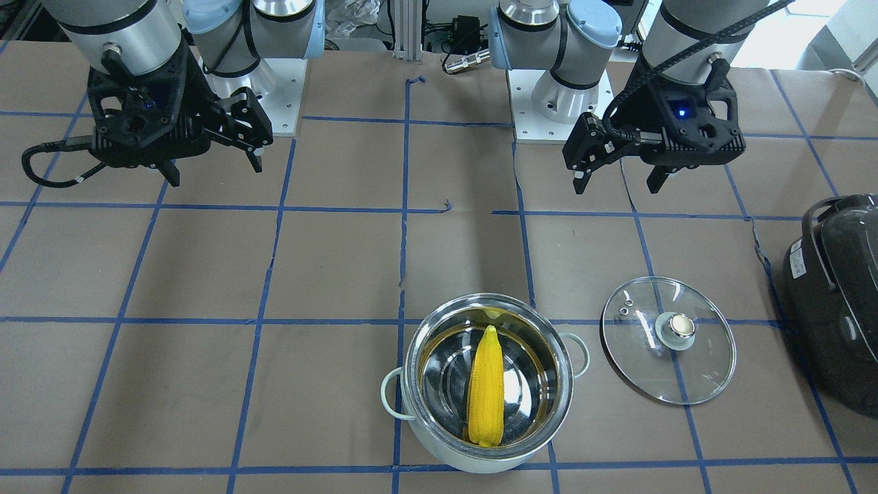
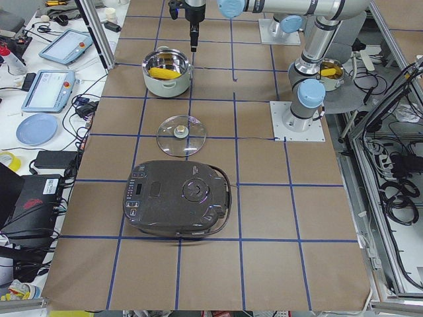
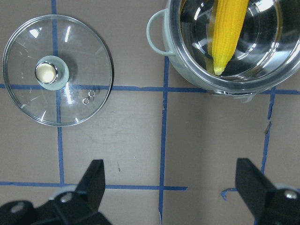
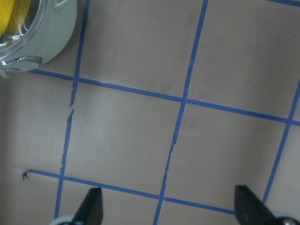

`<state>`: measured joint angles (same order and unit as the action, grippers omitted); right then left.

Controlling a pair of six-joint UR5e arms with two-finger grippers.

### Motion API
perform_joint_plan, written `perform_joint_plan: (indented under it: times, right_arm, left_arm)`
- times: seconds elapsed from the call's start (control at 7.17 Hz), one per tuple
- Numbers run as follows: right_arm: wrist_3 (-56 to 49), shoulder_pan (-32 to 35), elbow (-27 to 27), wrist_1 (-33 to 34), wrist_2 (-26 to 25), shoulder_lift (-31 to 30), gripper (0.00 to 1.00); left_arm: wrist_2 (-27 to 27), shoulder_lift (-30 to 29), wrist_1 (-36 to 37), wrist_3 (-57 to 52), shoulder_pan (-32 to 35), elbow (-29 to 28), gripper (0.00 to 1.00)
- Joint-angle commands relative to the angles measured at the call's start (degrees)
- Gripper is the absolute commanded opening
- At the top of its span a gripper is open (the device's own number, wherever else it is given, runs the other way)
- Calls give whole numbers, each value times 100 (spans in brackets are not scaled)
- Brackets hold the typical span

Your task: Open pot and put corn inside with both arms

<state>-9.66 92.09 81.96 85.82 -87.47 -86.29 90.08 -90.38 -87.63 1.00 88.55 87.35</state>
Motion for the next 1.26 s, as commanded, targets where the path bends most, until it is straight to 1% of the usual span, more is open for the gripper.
perform_joint_plan:
  times: [0.0,0.28,1.12]
  right_arm:
    - [-123,-137,57,259,-24,-19,100]
    - [-219,-436,66,225,20,-2,100]
    - [-203,-402,242,155,99,-63,100]
  left_arm:
    - [1,3,0,-3,5,1,100]
    - [1,3,0,-12,14,1,100]
    - [1,3,0,-21,5,1,100]
